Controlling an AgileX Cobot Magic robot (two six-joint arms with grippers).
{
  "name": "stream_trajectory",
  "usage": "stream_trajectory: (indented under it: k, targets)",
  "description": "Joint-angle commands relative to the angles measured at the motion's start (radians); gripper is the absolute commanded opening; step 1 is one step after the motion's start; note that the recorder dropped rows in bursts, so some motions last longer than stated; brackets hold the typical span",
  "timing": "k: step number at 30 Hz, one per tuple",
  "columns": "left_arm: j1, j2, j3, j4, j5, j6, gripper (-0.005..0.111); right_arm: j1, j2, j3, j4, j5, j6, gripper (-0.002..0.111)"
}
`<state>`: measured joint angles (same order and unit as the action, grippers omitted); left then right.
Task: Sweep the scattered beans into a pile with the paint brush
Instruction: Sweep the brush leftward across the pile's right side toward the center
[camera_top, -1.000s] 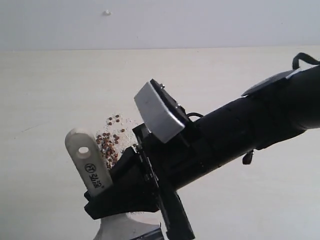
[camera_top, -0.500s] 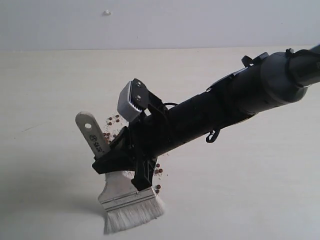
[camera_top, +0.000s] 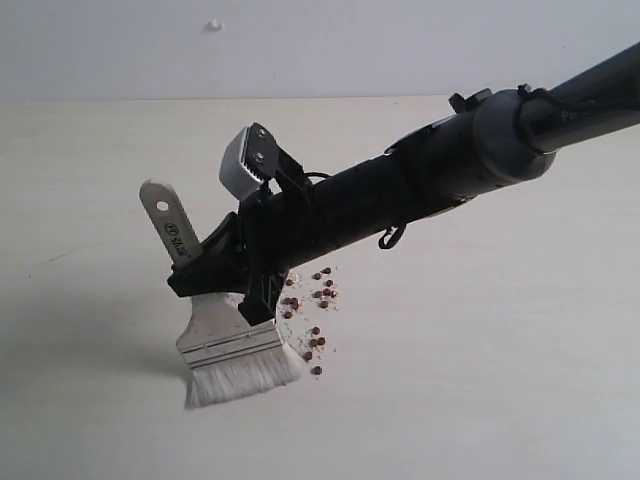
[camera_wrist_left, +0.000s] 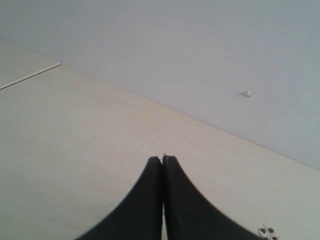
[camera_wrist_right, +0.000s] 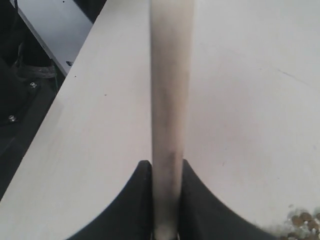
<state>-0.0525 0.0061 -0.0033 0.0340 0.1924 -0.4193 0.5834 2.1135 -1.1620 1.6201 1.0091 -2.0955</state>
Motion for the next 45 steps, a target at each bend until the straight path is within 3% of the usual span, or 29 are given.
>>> stream_trajectory:
  k: [1,13,17,25,30,45]
  targets:
    - [-0.006,-0.006,0.003,-0.001,0.001,-0.003,0.0,-0.005,0.004,-0.039,-0.013,-0.019,-0.02,0.0]
    - [-0.006,-0.006,0.003,-0.001,0.001,-0.003,0.0,-0.005,-0.196,-0.062,-0.427,0.212,0.304,0.0]
    - [-0.006,-0.006,0.003,-0.001,0.001,-0.003,0.0,-0.03,-0.154,-0.048,-0.505,0.212,0.292,0.0]
    - [-0.006,-0.006,0.003,-0.001,0.001,-0.003,0.0,-0.13,-0.043,-0.048,-0.502,0.212,0.202,0.0]
    - [-0.006,-0.006,0.003,-0.001,0.001,-0.003,0.0,-0.138,0.016,-0.097,-0.49,0.212,0.126,0.0]
    - [-0.006,-0.006,0.003,-0.001,0.001,-0.003,0.0,-0.138,0.173,-0.372,-0.419,0.212,0.144,0.0]
